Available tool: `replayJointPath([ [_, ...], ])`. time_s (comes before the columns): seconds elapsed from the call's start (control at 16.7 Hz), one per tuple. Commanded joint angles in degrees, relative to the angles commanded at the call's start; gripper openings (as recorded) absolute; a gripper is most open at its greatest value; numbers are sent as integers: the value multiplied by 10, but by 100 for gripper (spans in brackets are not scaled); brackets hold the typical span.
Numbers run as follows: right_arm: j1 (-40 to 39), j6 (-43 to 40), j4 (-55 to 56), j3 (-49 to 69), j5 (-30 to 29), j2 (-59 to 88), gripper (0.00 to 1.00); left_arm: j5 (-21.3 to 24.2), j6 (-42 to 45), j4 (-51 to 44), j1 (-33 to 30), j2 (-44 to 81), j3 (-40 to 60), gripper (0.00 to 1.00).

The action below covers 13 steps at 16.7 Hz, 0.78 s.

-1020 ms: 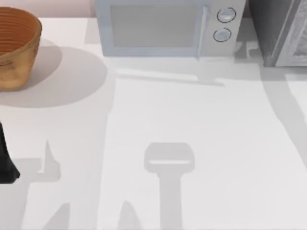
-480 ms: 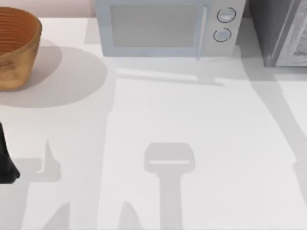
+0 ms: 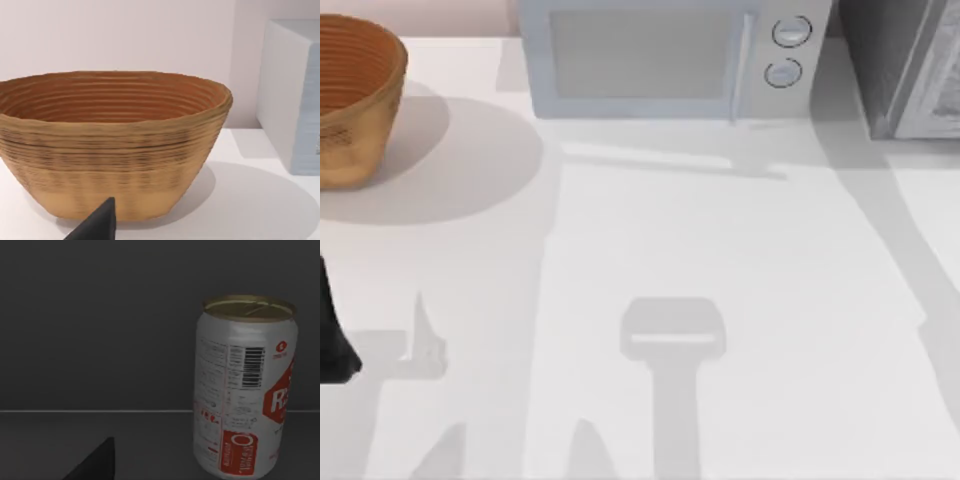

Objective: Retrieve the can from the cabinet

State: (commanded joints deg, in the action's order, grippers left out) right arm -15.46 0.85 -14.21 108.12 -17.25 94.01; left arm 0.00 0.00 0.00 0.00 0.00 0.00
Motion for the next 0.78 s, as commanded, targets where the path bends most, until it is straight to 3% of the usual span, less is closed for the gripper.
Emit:
replayJointPath([
  [0.78, 24, 0, -33, 183, 23, 145, 100, 0, 0, 0, 0, 0, 0, 100],
])
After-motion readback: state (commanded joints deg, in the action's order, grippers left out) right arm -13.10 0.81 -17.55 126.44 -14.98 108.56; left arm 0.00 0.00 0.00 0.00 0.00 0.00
